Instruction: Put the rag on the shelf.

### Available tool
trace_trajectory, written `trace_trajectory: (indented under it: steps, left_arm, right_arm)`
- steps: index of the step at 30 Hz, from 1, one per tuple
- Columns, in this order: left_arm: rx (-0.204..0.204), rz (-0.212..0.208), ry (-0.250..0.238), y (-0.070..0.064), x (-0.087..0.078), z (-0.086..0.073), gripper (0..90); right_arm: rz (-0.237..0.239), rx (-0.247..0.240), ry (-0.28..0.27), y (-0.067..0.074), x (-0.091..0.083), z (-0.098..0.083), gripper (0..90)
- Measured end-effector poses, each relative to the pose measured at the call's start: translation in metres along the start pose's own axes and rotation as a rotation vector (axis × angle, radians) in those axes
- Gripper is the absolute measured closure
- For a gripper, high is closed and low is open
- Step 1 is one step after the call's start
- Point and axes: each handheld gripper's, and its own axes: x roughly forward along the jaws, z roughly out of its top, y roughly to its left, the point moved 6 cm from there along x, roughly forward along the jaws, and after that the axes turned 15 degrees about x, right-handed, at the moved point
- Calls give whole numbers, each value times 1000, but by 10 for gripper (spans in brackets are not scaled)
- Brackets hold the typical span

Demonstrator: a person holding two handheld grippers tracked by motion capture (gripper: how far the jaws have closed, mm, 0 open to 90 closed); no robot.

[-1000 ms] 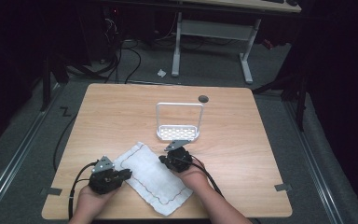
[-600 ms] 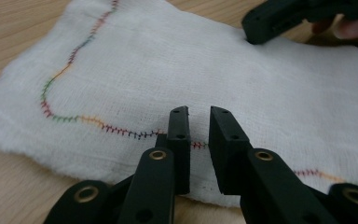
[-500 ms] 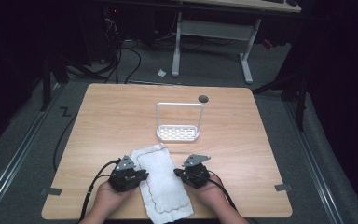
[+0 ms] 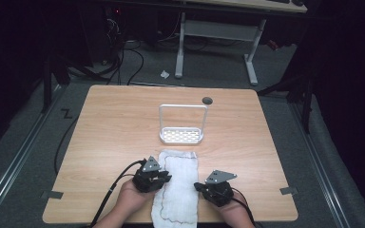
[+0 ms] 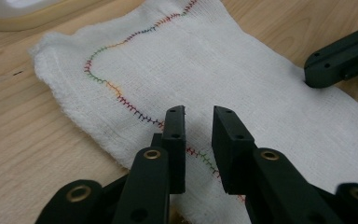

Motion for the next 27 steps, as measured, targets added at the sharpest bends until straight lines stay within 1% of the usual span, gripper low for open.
trace_trajectory:
  steps: [2,4,5,6,7,8,9,10,12,13,14,15,18,20,22,23,25,26,27]
  left_arm:
    - [-2,-7,-3,-3,1,1,749]
    - [13,-10,-3,-8,1,1,748]
    - [22,-5,-2,-9,1,1,746]
    - [39,18,-14,-9,0,1,743]
    - [33,26,-22,-9,-1,1,734]
    - [33,26,-22,-9,-1,1,717]
    - [20,28,-30,-7,-2,0,695]
    - [12,29,-33,-5,-3,-1,695]
    - [-14,55,-41,1,-8,-4,664]
    - [-35,64,-50,4,-11,-5,647]
    - [-55,72,-55,7,-13,-6,610]
    - [-65,81,-58,9,-14,-7,610]
    - [-96,129,-65,19,-20,-10,512]
    - [-131,146,-77,25,-23,-10,468]
    - [-131,170,-75,31,-23,-8,425]
    - [-127,179,-67,33,-21,-8,413]
    - [-138,187,-54,39,-17,-7,383]
    - [-141,187,-49,41,-16,-6,396]
    - [-140,190,-43,43,-13,-6,396]
  right_arm:
    - [4,9,6,-2,-2,-1,892]
    - [2,9,10,-3,-4,-2,883]
    - [-5,13,9,-4,-6,-2,870]
    - [-10,25,-11,-5,-9,-1,849]
    - [-6,29,-25,-6,-10,1,831]
    - [-6,29,-25,-6,-10,1,831]
    - [-4,48,-51,-9,-12,4,804]
    - [-4,48,-51,-9,-12,4,804]
    - [-8,51,-64,-11,-13,6,782]
    - [-10,50,-65,-11,-13,6,771]
    - [-14,46,-65,-13,-12,6,753]
    - [-14,46,-65,-13,-12,6,753]
    - [-19,41,-69,-15,-10,8,717]
    - [-25,37,-76,-16,-10,10,679]
    - [-24,30,-90,-16,-10,12,621]
    - [-28,18,-92,-17,-11,13,609]
    - [-27,10,-93,-19,-10,13,539]
    - [-13,15,-97,-21,-10,13,512]
    - [-13,15,-97,-21,-10,13,512]
